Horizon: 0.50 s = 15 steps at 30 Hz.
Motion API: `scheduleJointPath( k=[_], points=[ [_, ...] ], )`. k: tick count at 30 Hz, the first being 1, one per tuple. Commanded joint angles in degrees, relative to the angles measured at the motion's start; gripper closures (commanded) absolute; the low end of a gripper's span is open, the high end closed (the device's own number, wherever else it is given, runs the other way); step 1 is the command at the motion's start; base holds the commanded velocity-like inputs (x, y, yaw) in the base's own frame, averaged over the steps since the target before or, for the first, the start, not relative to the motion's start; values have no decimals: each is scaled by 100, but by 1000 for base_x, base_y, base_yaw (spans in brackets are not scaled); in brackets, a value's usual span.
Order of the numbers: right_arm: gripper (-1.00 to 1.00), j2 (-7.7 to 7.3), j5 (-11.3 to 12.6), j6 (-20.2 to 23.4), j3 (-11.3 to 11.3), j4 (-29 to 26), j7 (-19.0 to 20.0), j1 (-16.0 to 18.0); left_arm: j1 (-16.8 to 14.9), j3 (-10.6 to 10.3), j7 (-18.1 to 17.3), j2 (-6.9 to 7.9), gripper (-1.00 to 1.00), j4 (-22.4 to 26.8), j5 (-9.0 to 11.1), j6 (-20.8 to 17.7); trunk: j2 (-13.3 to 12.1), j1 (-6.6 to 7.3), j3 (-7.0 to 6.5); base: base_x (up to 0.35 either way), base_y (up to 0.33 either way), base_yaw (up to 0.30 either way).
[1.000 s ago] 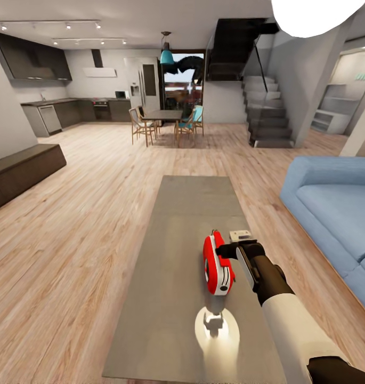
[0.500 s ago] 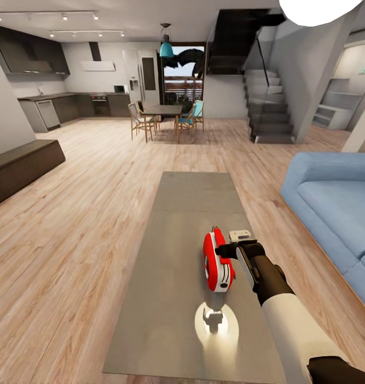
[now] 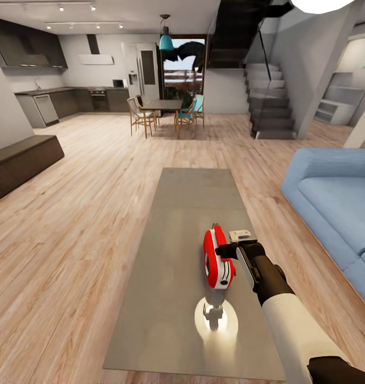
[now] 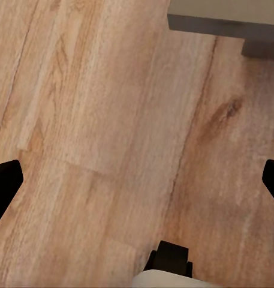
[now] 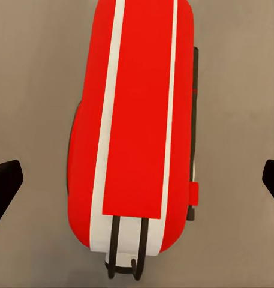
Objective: Turn on the radio receiver that's on the table in the living room.
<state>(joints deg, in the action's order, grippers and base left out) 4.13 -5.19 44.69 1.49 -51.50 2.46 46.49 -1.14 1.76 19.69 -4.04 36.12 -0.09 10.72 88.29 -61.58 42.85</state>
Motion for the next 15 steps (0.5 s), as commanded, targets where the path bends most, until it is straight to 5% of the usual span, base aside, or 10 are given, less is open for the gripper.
scheduleJointPath(
  k=[1,15],
  points=[
    [-100,0,0,-1,0,0,0,0,0,0,0,0,-100,0,0,0,0,0,10,0,0,0],
    [-100,0,0,-39,0,9,0,0,0,0,0,0,-100,0,-5,0,0,0,138,0,0,0]
  ],
)
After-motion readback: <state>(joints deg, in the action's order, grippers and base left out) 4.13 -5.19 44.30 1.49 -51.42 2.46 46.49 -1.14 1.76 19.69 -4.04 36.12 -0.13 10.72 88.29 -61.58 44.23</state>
